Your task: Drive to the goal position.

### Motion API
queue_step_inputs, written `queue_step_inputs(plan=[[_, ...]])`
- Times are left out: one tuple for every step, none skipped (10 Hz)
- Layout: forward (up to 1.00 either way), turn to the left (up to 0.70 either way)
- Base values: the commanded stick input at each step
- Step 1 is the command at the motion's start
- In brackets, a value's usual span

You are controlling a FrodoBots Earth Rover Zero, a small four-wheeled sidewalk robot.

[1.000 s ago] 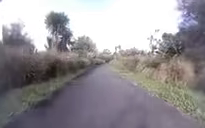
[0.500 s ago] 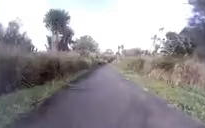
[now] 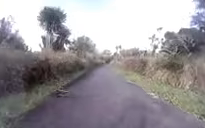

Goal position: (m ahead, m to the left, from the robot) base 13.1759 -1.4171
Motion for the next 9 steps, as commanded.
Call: queue_step_inputs(plan=[[0.85, -0.34], [0.85, 0.00], [0.85, 0.00], [0.85, 0.00], [0.85, 0.00], [0.85, 0.00], [0.85, 0.00], [0.85, 0.00], [0.85, 0.00]])
